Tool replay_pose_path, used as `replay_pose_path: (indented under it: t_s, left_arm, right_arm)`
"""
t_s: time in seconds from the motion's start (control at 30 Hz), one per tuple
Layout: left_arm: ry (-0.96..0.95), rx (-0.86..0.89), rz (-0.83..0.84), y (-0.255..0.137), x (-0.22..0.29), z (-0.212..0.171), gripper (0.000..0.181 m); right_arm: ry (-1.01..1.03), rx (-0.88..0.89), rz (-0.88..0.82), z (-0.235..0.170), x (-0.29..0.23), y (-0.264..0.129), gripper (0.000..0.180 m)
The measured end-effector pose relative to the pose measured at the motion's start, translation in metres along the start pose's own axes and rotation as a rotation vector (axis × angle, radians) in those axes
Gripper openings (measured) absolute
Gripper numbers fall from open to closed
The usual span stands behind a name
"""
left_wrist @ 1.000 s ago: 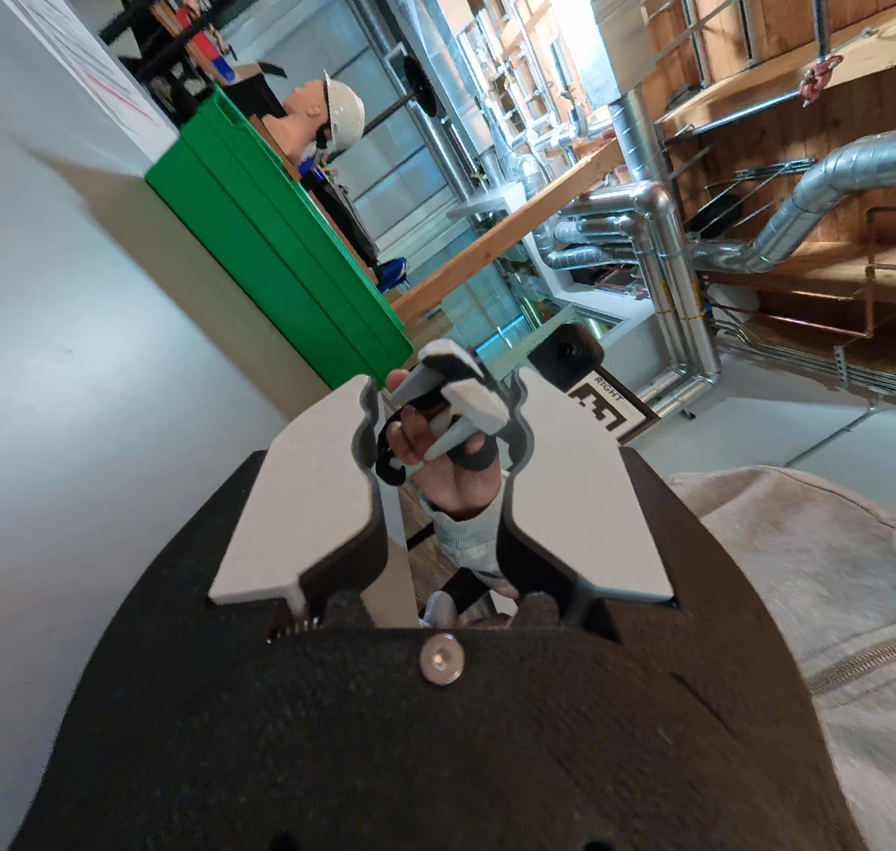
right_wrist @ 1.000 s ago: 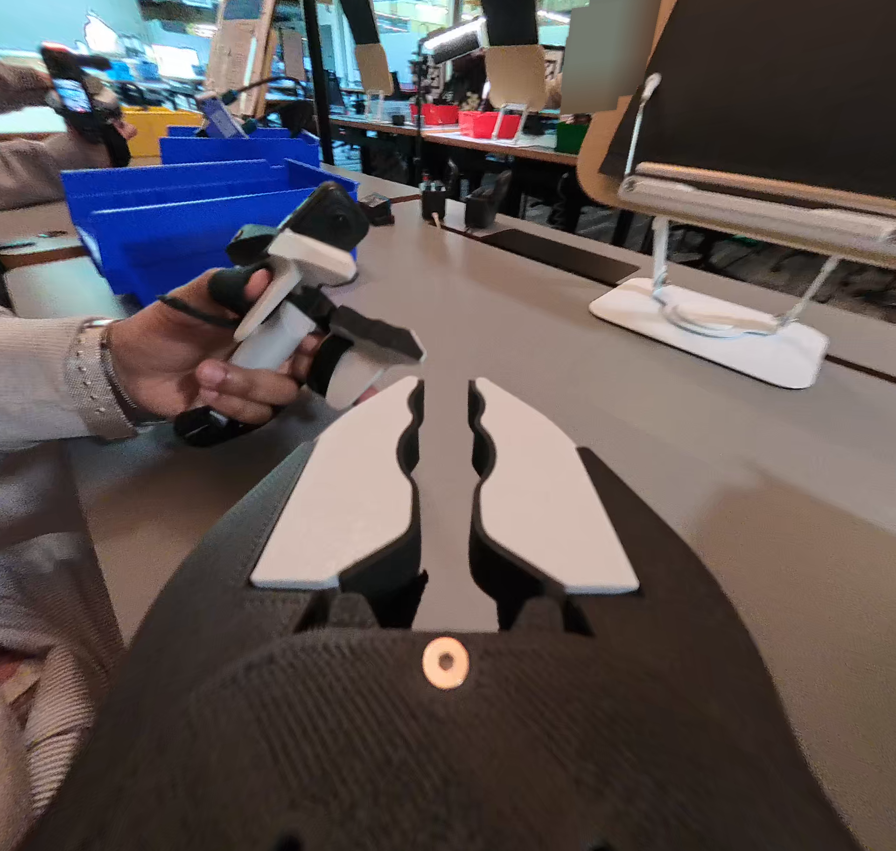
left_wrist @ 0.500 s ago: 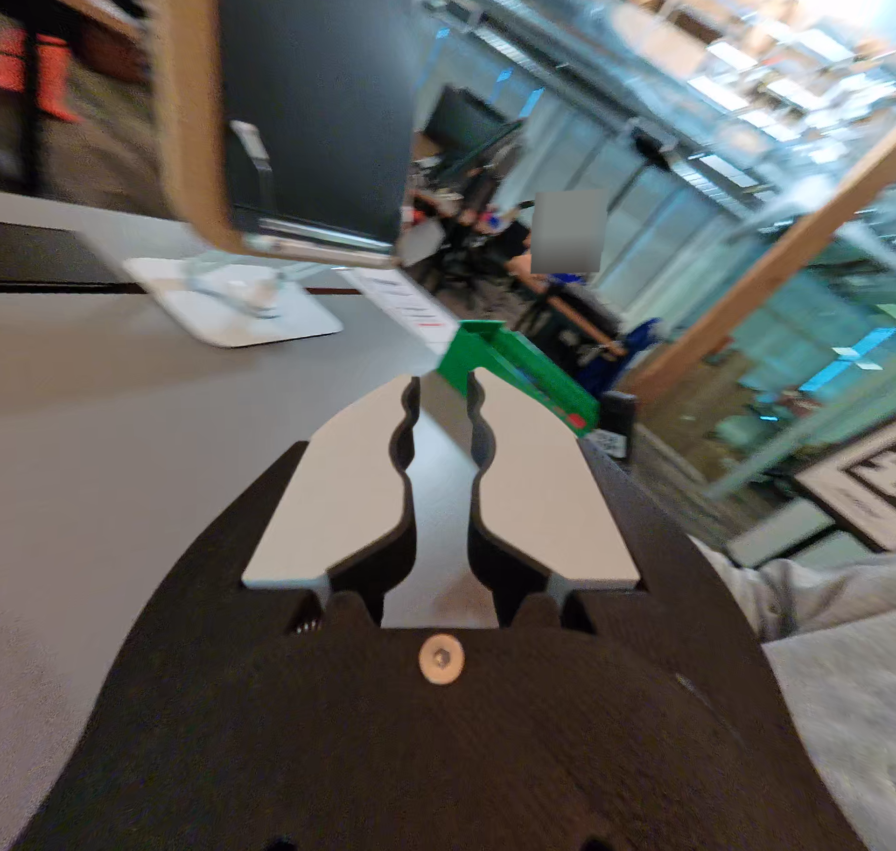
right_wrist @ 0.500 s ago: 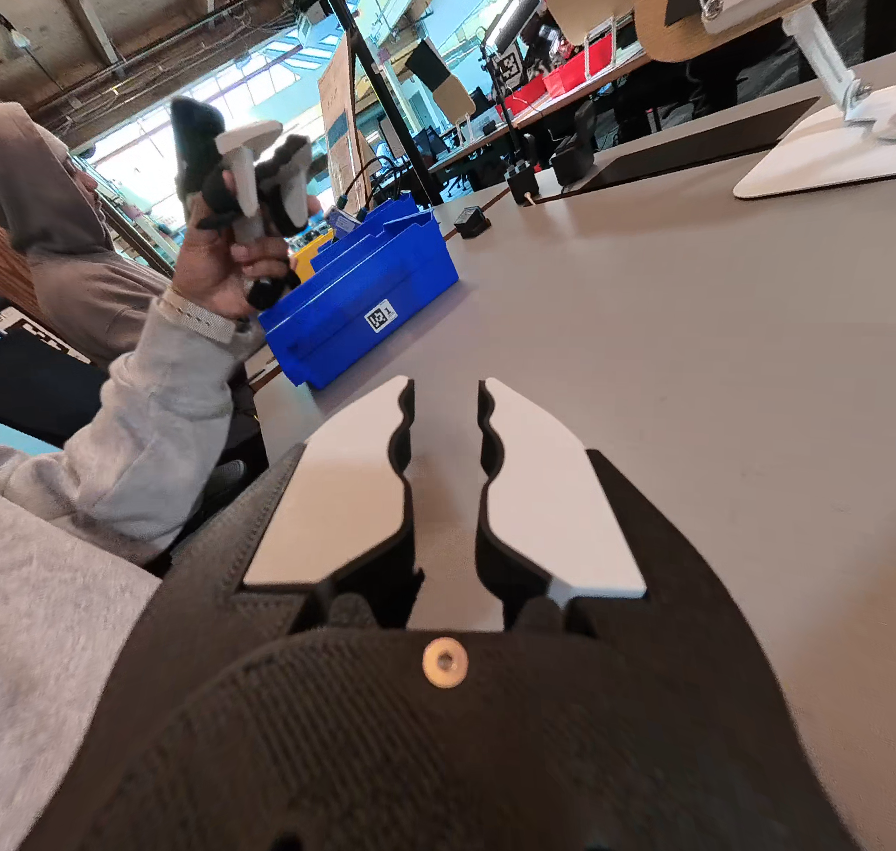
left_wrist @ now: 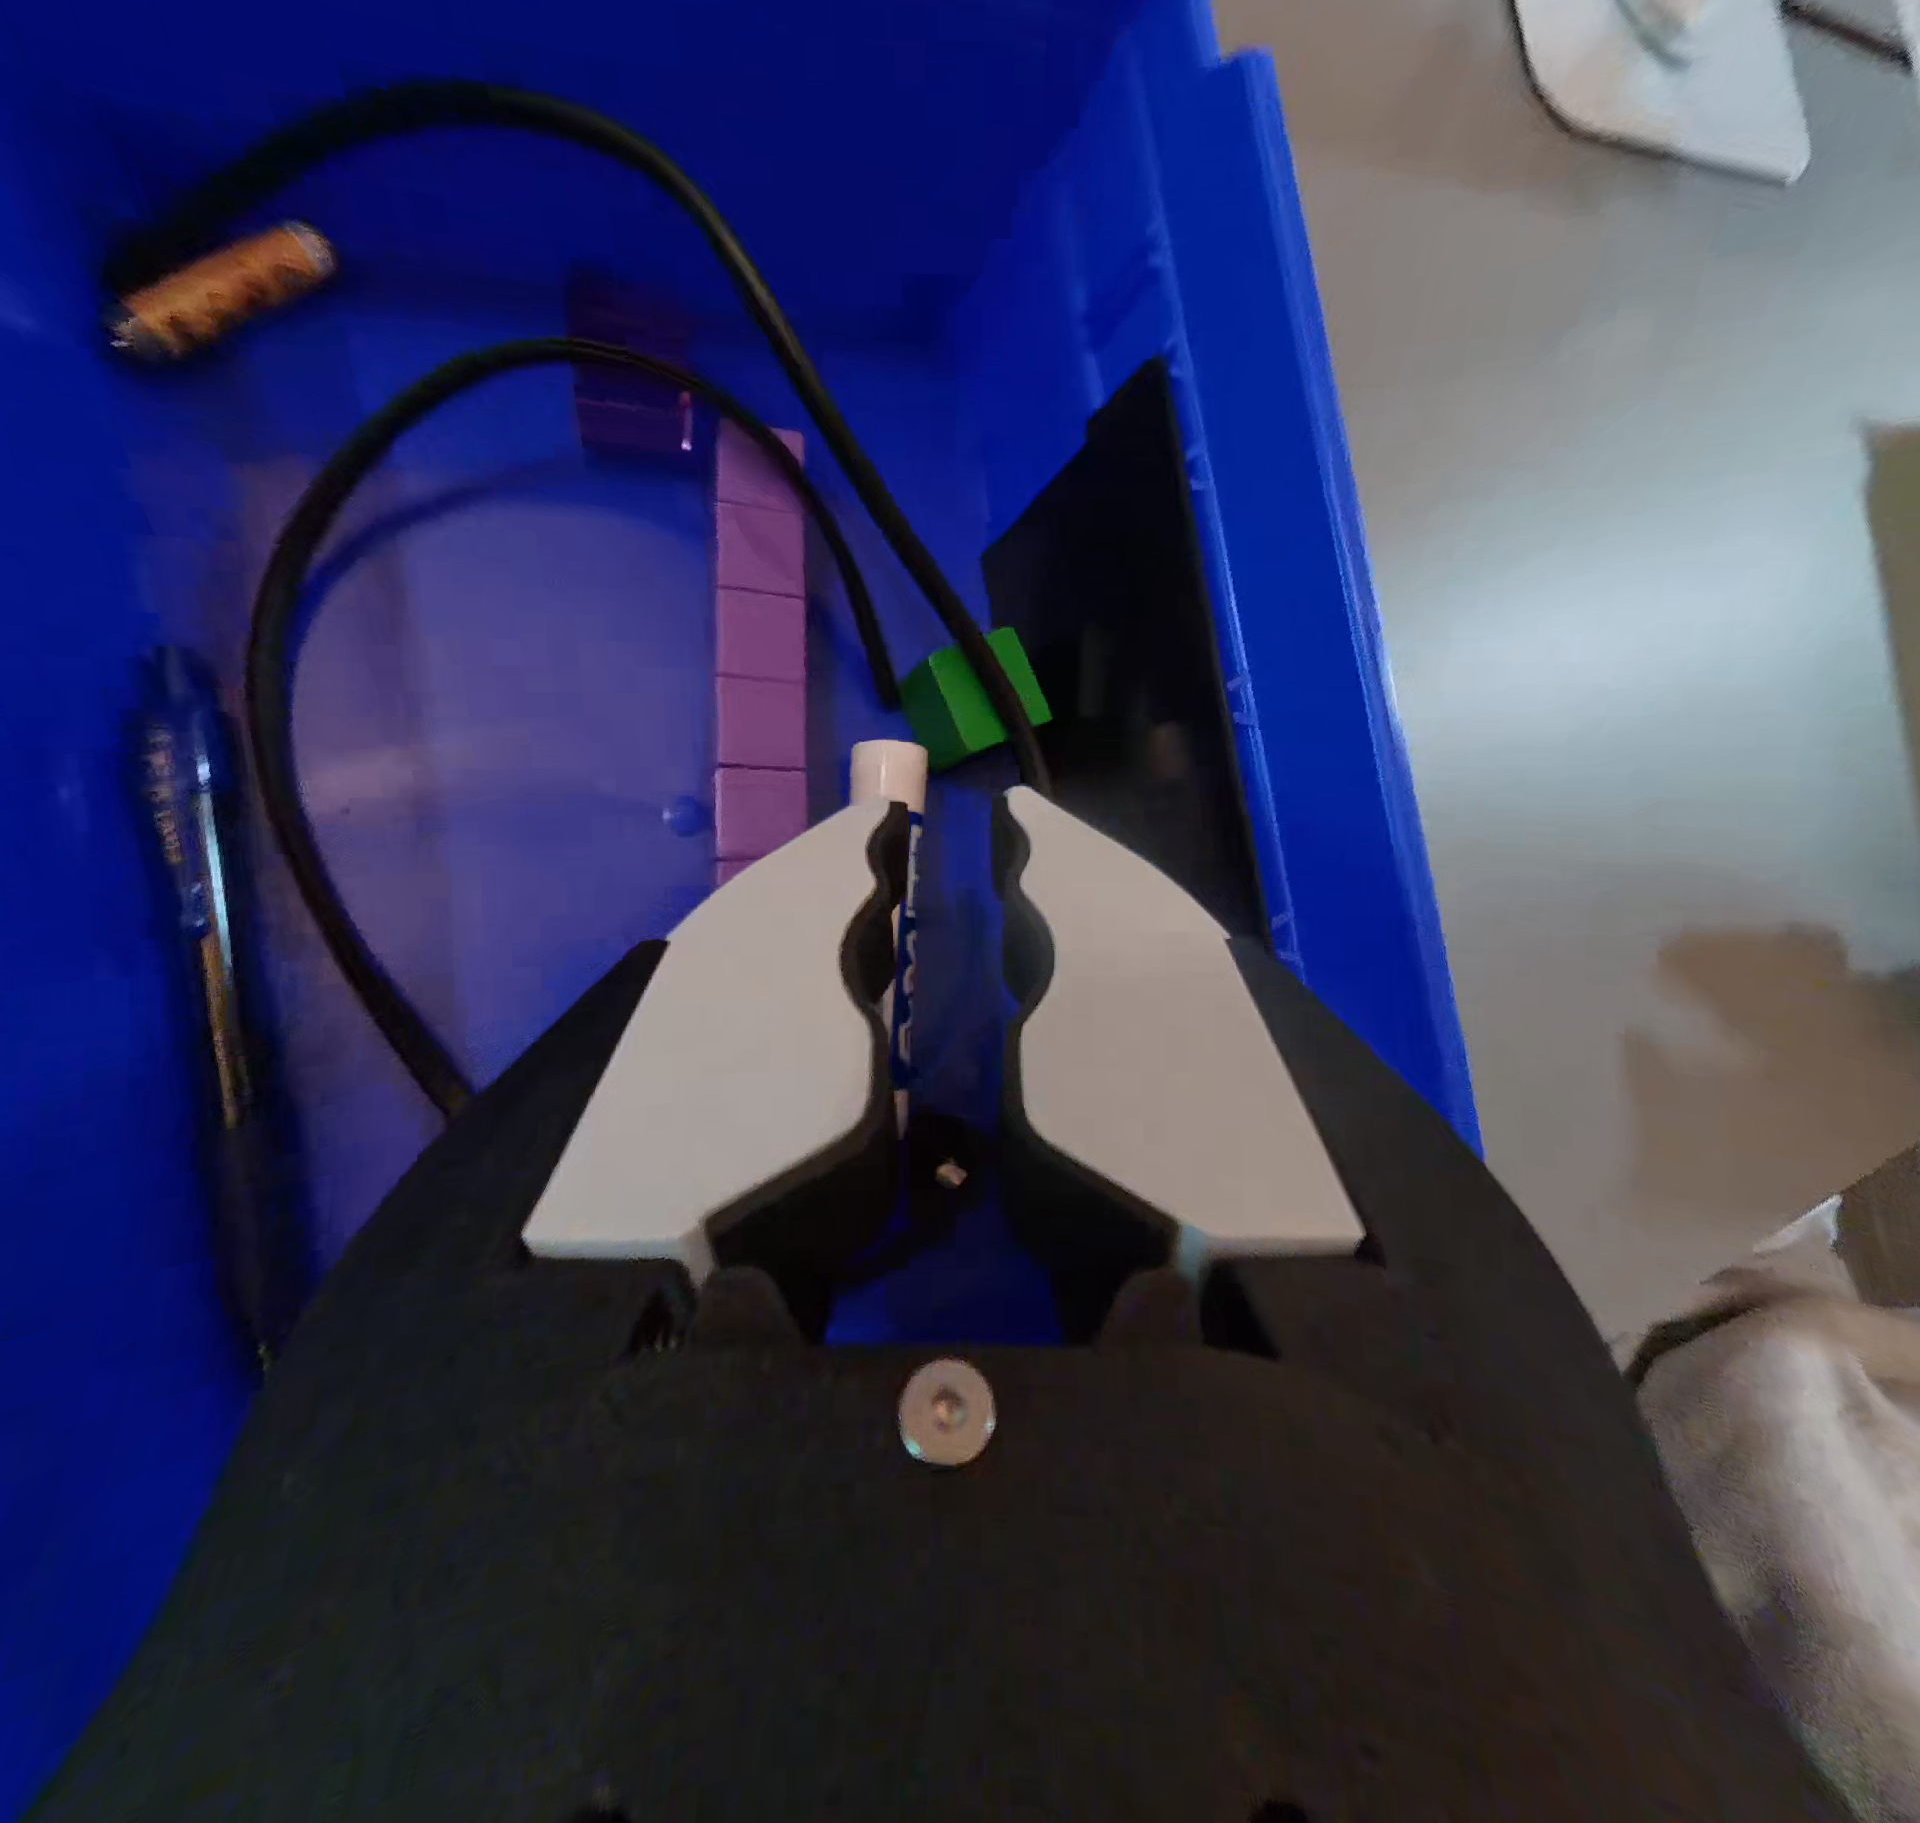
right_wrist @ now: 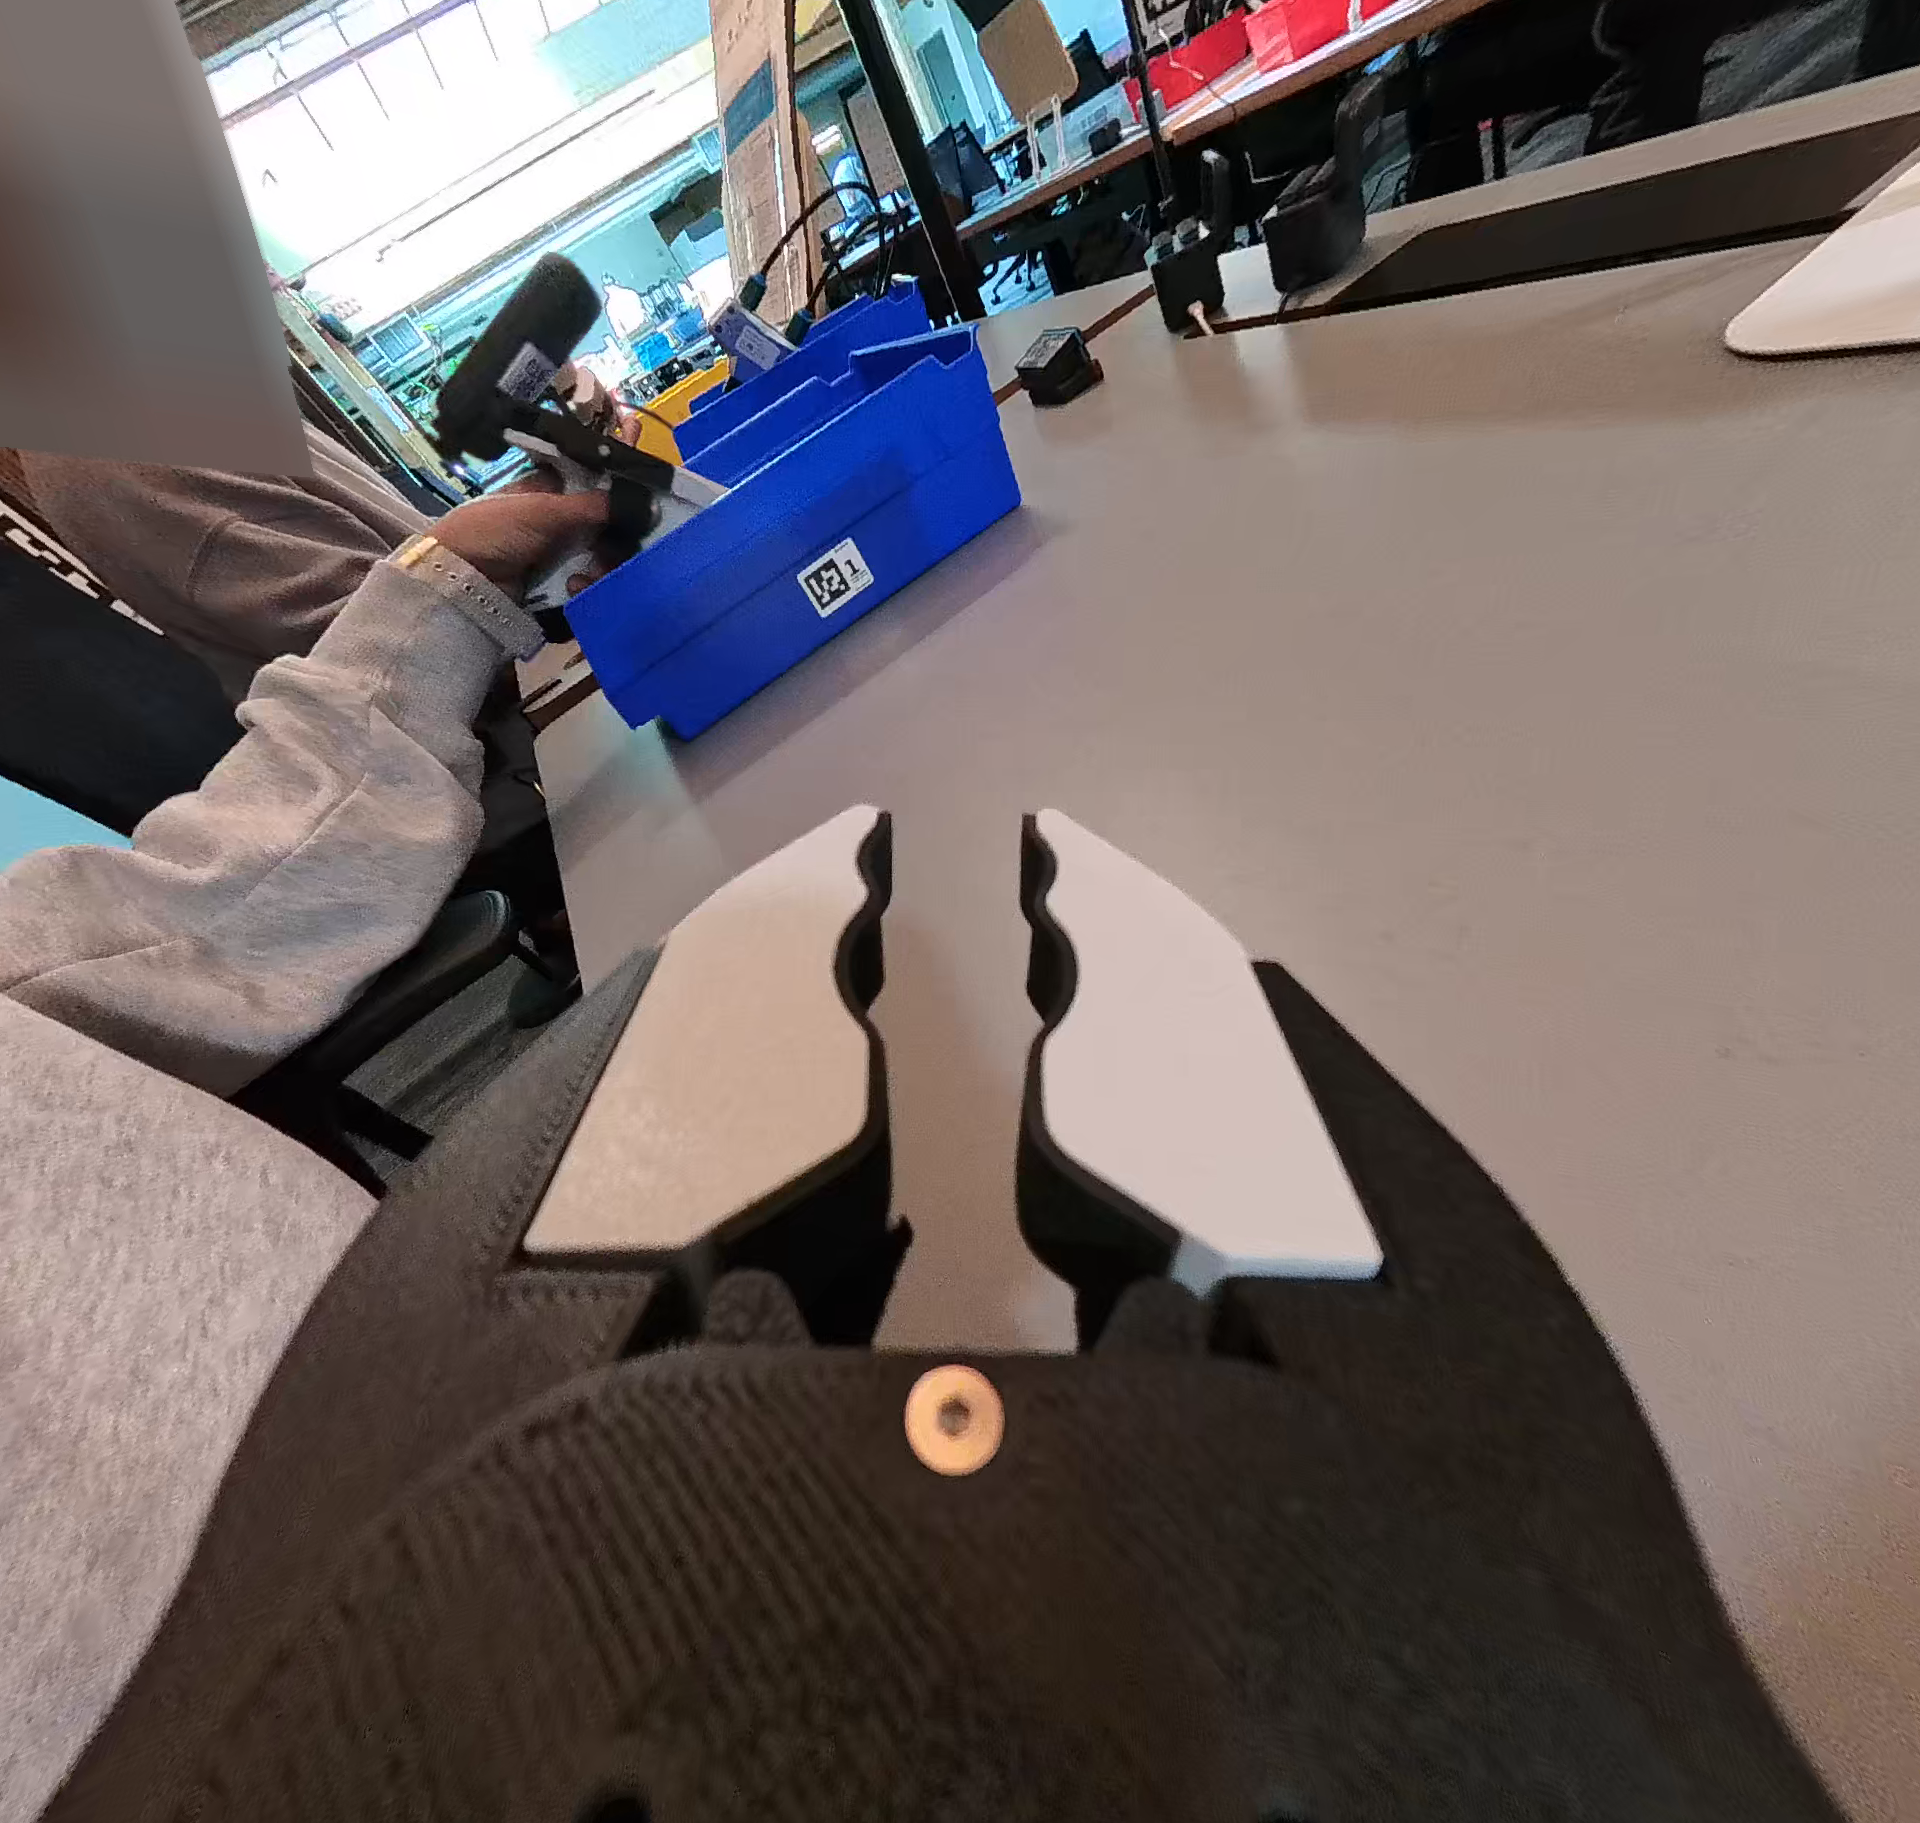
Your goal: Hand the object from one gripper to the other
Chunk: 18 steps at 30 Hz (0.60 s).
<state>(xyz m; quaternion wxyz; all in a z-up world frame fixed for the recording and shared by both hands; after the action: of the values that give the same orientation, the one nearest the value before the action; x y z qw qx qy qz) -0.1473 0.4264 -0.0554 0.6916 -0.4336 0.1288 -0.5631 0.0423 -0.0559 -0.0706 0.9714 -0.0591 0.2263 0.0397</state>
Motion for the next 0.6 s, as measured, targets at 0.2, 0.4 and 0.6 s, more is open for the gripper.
replay_pose_path:
  t_s: [0.2,0.4,0.6]
  left_arm:
    - [0.150,-0.225,0.109,0.028,0.008,-0.012,0.025]
    - [0.179,-0.274,0.163,0.036,0.006,-0.017,0.028]
    - [0.254,-0.342,0.228,0.044,0.010,-0.019,0.022]
  right_arm:
    - [0.015,0.005,0.005,-0.001,-0.001,0.000,0.024]
    - [0.041,0.023,0.019,0.000,0.000,-0.002,0.024]
    - [0.072,0.043,0.036,0.001,0.001,-0.003,0.024]
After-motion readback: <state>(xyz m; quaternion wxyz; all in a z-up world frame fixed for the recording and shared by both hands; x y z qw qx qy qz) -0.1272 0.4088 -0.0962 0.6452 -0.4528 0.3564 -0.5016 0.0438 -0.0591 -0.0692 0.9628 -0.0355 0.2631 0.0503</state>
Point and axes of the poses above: each gripper's, where its closed fingertips meet, y out along the fingers, z out of its top, x = y × z across the jaws, the point moved 8 cm from there along -y, back along the fingers, and after that the axes turned 4 degrees about z, right-handed, at the moved point
